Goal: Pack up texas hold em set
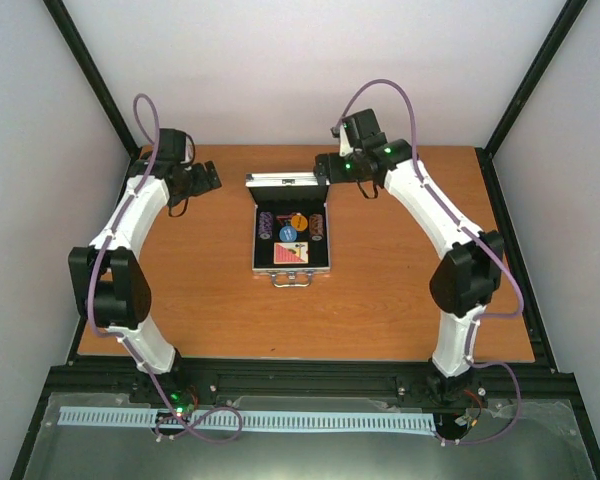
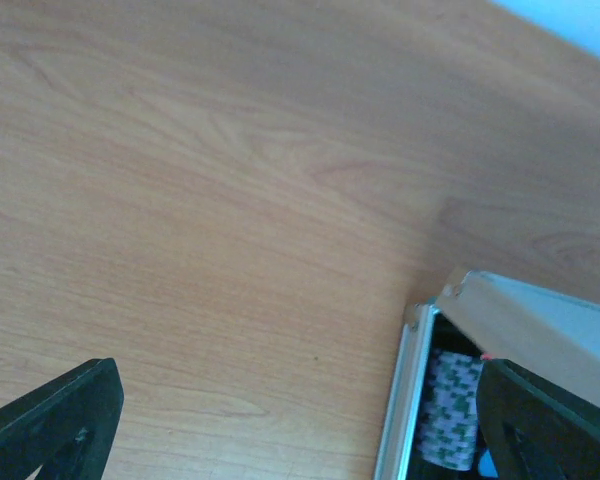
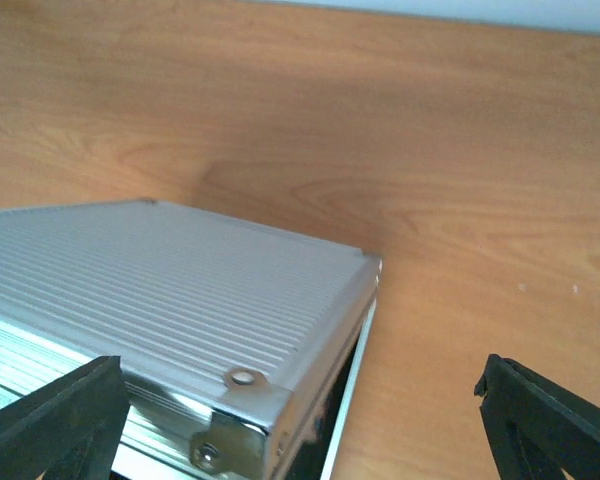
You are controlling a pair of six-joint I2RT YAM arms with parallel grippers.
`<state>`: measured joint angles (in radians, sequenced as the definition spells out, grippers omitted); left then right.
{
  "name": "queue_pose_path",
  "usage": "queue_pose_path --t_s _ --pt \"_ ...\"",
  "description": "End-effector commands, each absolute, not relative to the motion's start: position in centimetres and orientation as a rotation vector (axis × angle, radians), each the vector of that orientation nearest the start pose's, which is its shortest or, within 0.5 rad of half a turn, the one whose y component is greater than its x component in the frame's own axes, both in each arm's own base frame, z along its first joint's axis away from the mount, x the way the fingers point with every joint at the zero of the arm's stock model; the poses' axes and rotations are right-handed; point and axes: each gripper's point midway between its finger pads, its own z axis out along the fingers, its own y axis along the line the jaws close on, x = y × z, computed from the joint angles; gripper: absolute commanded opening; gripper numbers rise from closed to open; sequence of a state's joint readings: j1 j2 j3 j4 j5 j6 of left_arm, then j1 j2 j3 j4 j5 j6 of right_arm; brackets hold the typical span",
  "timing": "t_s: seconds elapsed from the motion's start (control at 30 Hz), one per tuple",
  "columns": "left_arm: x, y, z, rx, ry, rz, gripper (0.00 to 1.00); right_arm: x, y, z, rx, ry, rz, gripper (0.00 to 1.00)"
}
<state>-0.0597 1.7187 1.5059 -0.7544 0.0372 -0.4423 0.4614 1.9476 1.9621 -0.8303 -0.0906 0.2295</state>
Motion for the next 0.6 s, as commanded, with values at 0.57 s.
queue_pose_path --t_s 0.57 --pt "45.7 -4.1 21.3 -0.473 2.429 -0.339 1.00 39.1 21.3 21.7 -0.258 2.530 0.402 0.94"
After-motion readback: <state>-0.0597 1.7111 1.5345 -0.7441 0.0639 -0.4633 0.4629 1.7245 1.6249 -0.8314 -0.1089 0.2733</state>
